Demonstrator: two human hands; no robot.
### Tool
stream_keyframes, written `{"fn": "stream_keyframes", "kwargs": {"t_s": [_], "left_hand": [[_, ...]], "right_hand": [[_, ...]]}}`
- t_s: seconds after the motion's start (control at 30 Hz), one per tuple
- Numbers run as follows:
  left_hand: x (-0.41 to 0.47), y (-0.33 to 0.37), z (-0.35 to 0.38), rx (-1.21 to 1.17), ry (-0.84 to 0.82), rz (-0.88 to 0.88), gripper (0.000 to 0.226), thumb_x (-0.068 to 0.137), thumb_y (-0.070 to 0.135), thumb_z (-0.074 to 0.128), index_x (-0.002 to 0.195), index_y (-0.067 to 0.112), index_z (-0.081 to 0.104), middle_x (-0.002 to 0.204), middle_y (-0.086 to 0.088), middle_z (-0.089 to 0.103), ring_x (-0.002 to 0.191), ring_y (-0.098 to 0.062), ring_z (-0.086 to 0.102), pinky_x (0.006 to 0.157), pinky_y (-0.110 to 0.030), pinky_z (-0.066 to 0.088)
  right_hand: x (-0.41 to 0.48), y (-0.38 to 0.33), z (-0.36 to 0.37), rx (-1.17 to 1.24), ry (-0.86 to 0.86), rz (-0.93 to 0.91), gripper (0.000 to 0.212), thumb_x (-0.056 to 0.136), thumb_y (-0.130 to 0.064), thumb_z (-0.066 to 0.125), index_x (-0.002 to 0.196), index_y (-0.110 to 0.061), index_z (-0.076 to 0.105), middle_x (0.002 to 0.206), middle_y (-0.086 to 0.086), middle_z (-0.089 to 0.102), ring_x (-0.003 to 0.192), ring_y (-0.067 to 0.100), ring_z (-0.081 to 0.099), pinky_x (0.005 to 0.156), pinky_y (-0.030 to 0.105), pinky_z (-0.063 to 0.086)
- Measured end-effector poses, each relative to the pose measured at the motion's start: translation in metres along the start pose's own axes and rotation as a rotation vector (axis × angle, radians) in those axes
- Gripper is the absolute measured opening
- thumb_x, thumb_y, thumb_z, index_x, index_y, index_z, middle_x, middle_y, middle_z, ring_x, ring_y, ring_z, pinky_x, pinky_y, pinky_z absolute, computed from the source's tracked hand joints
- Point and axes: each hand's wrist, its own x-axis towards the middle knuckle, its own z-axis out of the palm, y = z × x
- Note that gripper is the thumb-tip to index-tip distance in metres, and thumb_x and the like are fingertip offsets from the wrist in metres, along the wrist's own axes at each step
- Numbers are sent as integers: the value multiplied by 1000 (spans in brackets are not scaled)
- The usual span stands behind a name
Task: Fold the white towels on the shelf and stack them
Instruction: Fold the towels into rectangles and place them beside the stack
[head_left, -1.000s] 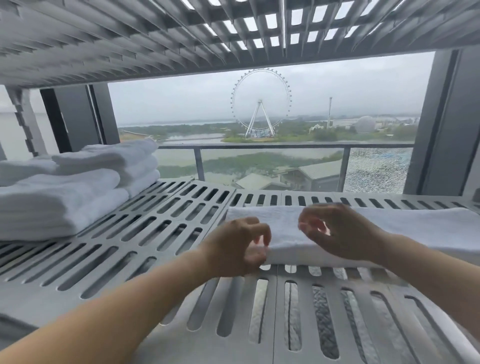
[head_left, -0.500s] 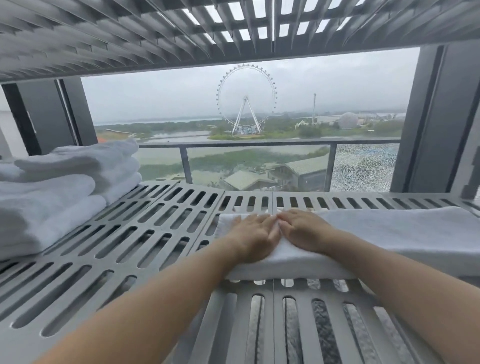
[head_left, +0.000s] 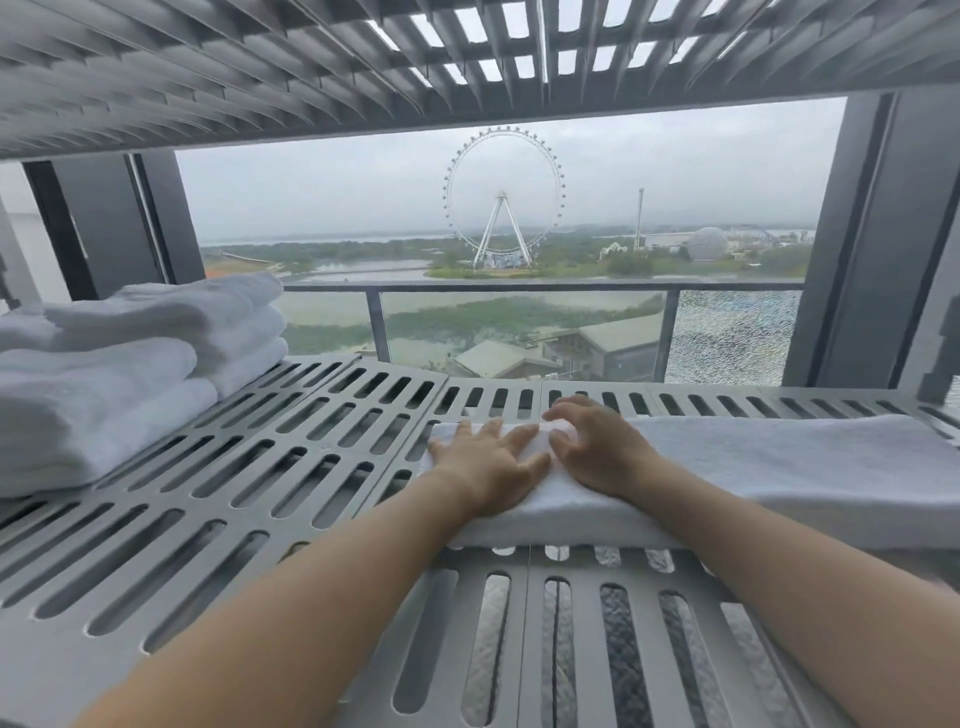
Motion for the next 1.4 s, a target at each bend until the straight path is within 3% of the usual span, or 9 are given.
{"fn": "stream_keyframes", "kwargs": {"t_s": [0.13, 0.23, 0.37, 0.5, 0.6, 0.8, 0.93, 1.1, 1.4], "left_hand": [[-5, 0, -5, 28, 3, 6, 59, 88, 64, 18, 143, 41, 15, 155, 2, 13, 141, -29, 9, 108, -62, 11], [-7, 13, -16, 158, 57, 75, 54, 94, 50, 20, 144, 31, 20, 155, -3, 14, 142, -29, 2, 108, -66, -1], [-6, 67, -19, -92, 58, 256, 50, 97, 41, 22, 145, 27, 22, 156, 0, 14, 143, -20, 3, 113, -54, 7], [-10, 92, 6, -6, -27, 367, 63, 88, 64, 5, 145, 37, 2, 156, 7, 2, 143, -14, -1, 113, -49, 3], [-10, 85, 8, 20, -77, 374, 74, 74, 73, -3, 143, 45, -4, 156, 10, -2, 142, -13, -4, 113, -46, -2], [-17, 106, -9, -96, -128, 429, 79, 74, 80, 22, 143, 42, 14, 156, 12, 2, 141, -7, 1, 115, -45, 3], [-36, 125, -10, -157, 146, 619, 53, 78, 53, 64, 126, 32, 55, 137, 9, 48, 122, -6, 46, 106, -25, 33], [-56, 136, 0, -49, 384, 590, 31, 84, 45, 60, 111, 30, 65, 115, 13, 64, 90, -11, 66, 74, -34, 55], [-46, 164, -3, -91, 405, 380, 23, 78, 47, 66, 95, 32, 61, 91, 15, 58, 74, -7, 58, 66, -27, 52]], "right_hand": [[-9, -1, -15, 22, 197, -43, 28, 83, -12, 52, 111, -12, 57, 114, 5, 58, 96, 16, 55, 81, 23, 38], [-21, 13, -31, -38, 70, 26, 29, 86, -19, 51, 114, -13, 54, 119, 6, 57, 104, 19, 52, 87, 28, 39], [-41, 33, -52, -100, -134, 122, 32, 90, -23, 43, 120, -13, 51, 131, 8, 48, 118, 22, 44, 106, 39, 32], [-73, 52, -64, -359, -469, 258, 58, 92, -53, 16, 145, -32, 4, 155, -10, -5, 142, 18, -4, 103, 67, -6], [-89, 57, -75, -356, -547, 248, 64, 85, -67, 7, 142, -41, -10, 153, -12, -16, 141, 21, -15, 99, 68, -13], [-92, 80, -111, -200, -441, 182, 56, 97, -48, 23, 146, -25, 13, 156, -1, 4, 142, 15, 0, 115, 45, 4], [-115, 108, -137, -124, -331, 47, 48, 91, -48, 44, 134, -27, 43, 147, -6, 35, 134, 12, 30, 112, 33, 21], [-148, 123, -153, -31, -201, -233, 46, 74, -58, 62, 108, -28, 66, 115, -18, 60, 104, -8, 52, 92, 5, 35], [-160, 137, -137, -115, -15, -230, 36, 93, -35, 48, 125, -22, 57, 131, -4, 55, 121, 12, 50, 100, 34, 42]]}}
